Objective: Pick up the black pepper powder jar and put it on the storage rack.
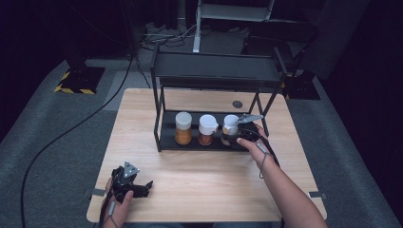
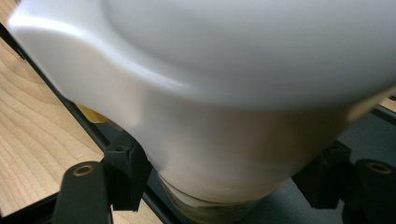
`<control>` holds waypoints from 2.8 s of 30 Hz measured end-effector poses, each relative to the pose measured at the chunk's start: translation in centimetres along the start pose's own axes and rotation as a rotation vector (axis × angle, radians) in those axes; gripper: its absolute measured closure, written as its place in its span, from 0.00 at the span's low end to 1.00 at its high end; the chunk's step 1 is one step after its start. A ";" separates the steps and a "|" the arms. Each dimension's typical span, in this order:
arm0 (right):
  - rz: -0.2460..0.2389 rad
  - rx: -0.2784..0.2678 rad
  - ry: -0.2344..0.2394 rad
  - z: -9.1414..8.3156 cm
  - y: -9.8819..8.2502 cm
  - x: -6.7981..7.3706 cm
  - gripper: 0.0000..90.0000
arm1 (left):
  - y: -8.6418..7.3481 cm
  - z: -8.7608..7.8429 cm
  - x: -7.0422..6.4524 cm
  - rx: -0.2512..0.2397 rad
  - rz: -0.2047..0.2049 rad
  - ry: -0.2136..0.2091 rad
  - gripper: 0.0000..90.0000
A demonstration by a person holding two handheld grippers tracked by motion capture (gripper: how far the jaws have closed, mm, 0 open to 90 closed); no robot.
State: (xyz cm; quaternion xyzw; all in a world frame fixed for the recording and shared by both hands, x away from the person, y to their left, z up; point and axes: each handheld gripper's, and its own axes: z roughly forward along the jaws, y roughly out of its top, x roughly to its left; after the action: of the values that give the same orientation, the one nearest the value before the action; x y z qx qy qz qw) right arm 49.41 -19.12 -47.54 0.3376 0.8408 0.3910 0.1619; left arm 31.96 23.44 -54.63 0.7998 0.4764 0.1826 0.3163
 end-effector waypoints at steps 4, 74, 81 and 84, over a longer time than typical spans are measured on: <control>0.007 -0.004 0.001 0.2 -0.1 -0.1 0.34 | 0.0 0.0 0.0 0.000 0.000 0.000 0.00; -0.029 -0.201 0.025 -12.9 -2.3 3.0 0.14 | 0.0 0.0 0.0 0.000 0.000 0.000 0.00; -0.019 -0.209 0.030 -14.1 -3.7 3.2 0.14 | 0.0 0.0 0.0 0.000 0.000 0.000 0.00; -0.014 -0.210 0.027 -14.2 -4.1 3.2 0.14 | 0.0 0.0 0.0 0.000 0.000 0.000 0.00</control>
State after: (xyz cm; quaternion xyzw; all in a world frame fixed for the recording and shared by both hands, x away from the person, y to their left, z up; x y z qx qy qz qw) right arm 37.65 -26.65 -41.61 0.3076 0.7996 0.4804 0.1878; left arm 31.96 23.44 -54.63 0.7998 0.4764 0.1827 0.3163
